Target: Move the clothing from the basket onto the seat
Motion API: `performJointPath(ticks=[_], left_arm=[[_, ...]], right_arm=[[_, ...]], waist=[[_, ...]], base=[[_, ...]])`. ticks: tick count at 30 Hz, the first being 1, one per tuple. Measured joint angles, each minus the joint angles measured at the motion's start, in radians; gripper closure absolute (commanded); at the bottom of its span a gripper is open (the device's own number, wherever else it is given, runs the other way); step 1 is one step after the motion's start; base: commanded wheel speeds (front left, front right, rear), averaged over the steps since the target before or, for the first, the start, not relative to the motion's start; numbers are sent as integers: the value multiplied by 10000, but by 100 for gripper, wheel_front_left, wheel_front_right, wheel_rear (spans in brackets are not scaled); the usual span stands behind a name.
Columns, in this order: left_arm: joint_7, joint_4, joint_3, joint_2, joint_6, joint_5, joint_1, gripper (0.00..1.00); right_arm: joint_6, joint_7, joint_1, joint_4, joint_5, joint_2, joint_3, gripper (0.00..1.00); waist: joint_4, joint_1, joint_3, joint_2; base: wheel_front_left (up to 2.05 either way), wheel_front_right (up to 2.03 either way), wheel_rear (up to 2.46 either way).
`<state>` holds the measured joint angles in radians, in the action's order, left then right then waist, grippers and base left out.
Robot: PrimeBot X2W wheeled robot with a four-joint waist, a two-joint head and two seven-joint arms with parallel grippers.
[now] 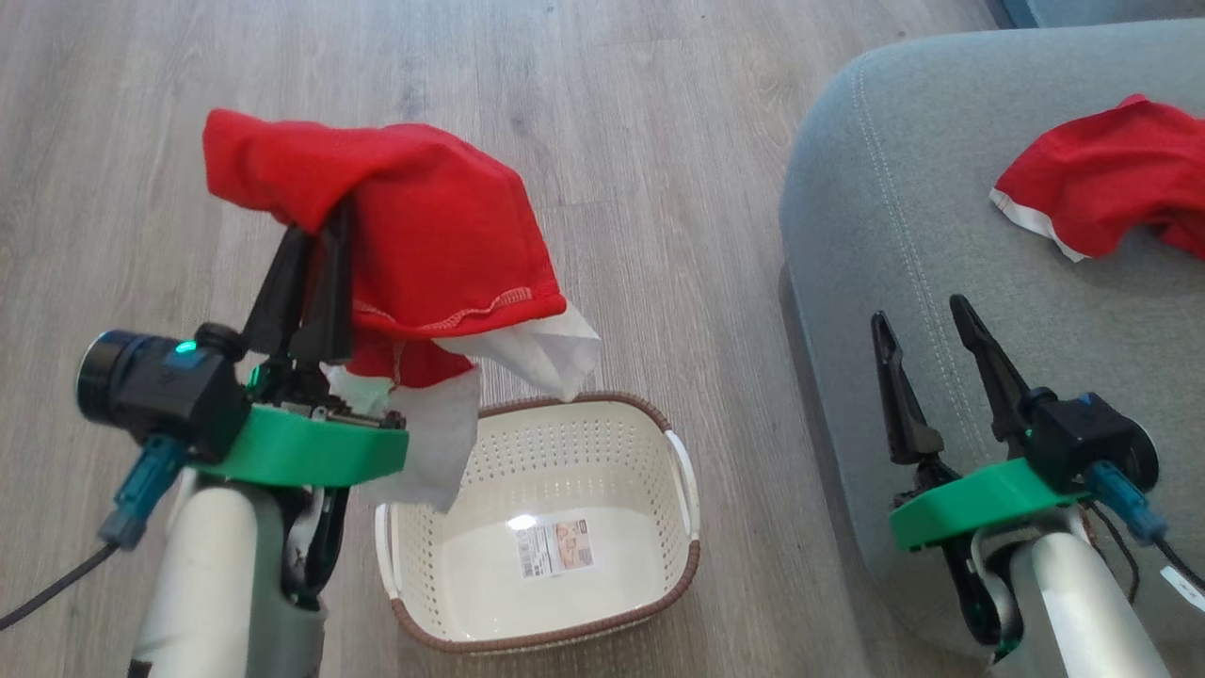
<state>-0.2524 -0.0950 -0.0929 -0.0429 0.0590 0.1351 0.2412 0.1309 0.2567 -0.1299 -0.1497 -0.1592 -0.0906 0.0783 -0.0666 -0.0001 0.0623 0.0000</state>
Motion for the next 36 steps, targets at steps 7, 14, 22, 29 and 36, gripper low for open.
performJointPath(ticks=[7, 14, 22, 29, 36], left_arm=[[-44, -575, -157, 4, 98, 88, 15, 100], [-44, -800, -537, 4, 366, -73, 15, 100], [-44, -784, -1296, -6, 623, -593, 66, 100], [-44, -755, -2086, -247, 708, -800, 225, 100], [-44, -800, -2947, -566, 708, -1012, 480, 100]], right_arm=[[0, 0, 5, 336, -4, -117, 349, 0], [0, 0, 12, 826, -161, -477, 941, 0], [0, 0, -3, 1632, -370, -1095, 2033, 0], [0, 0, -73, 2117, -445, -1578, 2872, 0], [0, 0, -317, 2197, -456, -1812, 3246, 0]], waist=[[-83, 0, -62, 0], [-165, 1, 41, 0], [-185, 1, 306, 0], [-139, 2, 456, 0], [-83, 2, 530, 0]], base=[[0, 0, 0], [0, 0, 0], [0, 0, 0], [0, 0, 0], [0, 0, 0]])
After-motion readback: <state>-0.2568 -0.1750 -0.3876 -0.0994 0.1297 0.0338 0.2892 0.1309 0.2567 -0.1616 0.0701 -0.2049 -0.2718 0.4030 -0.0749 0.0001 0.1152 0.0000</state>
